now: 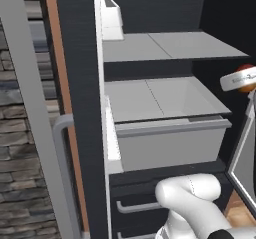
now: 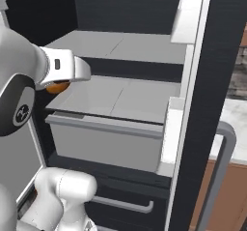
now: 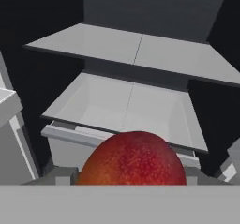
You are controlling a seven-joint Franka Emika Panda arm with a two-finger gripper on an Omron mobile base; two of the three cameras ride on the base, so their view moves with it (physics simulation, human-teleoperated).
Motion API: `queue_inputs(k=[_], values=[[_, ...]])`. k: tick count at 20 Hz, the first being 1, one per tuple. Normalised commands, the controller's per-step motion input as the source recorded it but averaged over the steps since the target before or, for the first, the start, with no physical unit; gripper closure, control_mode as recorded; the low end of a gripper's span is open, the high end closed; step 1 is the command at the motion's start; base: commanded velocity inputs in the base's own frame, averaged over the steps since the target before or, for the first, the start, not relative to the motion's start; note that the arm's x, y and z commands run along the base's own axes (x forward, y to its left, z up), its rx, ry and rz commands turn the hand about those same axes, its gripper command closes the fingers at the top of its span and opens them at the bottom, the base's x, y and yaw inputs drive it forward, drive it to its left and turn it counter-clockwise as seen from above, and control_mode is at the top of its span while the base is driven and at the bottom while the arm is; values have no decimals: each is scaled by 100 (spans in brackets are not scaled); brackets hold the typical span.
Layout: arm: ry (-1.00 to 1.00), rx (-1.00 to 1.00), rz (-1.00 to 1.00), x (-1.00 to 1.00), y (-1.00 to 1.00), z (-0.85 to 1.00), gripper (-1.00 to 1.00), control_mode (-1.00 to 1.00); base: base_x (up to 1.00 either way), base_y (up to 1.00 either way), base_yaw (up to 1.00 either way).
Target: Retrieve the orange and mango from the fridge and place them into the bowl on the dining table.
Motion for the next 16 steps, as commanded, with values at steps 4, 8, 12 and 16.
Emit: queue_inputs(k=[4,8,12,16], values=[[0,0,0,0,0,0,100,100,-58,0,0],[0,0,0,0,0,0,100,100,-49,0,0],[0,0,0,0,0,0,100,100,-36,0,1],[0,0,0,0,0,0,100,100,-28,0,8]])
